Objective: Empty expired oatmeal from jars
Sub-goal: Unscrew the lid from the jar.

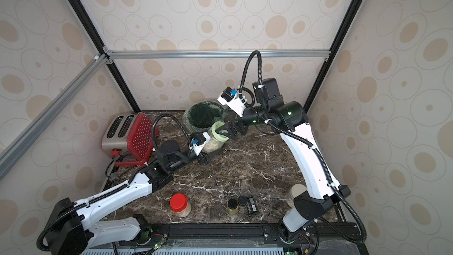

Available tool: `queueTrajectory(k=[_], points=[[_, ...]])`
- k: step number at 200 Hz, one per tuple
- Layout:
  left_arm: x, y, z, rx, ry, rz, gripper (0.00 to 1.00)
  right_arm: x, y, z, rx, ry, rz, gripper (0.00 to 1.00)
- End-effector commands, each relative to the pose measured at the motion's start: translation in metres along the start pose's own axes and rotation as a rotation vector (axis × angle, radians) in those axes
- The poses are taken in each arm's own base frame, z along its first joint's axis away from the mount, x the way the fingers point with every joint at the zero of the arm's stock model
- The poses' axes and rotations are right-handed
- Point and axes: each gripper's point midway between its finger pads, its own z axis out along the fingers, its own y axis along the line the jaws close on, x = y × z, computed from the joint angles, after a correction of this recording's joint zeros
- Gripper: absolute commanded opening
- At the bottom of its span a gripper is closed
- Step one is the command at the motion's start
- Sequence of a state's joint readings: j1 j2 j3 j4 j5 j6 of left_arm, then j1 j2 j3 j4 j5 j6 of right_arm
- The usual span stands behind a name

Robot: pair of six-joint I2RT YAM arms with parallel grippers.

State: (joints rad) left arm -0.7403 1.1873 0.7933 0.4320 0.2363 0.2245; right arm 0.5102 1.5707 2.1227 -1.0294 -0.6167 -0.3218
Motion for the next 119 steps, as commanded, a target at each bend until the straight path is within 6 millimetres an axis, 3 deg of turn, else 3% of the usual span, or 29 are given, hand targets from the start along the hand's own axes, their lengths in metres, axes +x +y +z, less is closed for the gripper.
queueTrajectory(k=[1,17,42,83,119], points=[[-0.043,0.017,-0.005,-0.058,-0.133,0.043,0.00,-0.011,-0.021,-0.012,0.168,-0.044,0.276,0.99],[-0.044,0.017,-0.005,-0.059,-0.135,0.044,0.00,0.004,-0.027,-0.013,0.216,0.001,0.424,1.00],[-0.045,0.017,-0.006,-0.057,-0.136,0.042,0.00,0.022,-0.021,-0.018,0.231,0.062,0.564,0.99],[-0.048,0.016,-0.006,-0.050,-0.144,0.035,0.00,0.033,-0.005,-0.009,0.157,0.063,0.612,0.99],[-0.051,0.016,-0.007,-0.046,-0.143,0.035,0.00,0.041,-0.006,0.004,0.134,0.089,0.625,0.99]])
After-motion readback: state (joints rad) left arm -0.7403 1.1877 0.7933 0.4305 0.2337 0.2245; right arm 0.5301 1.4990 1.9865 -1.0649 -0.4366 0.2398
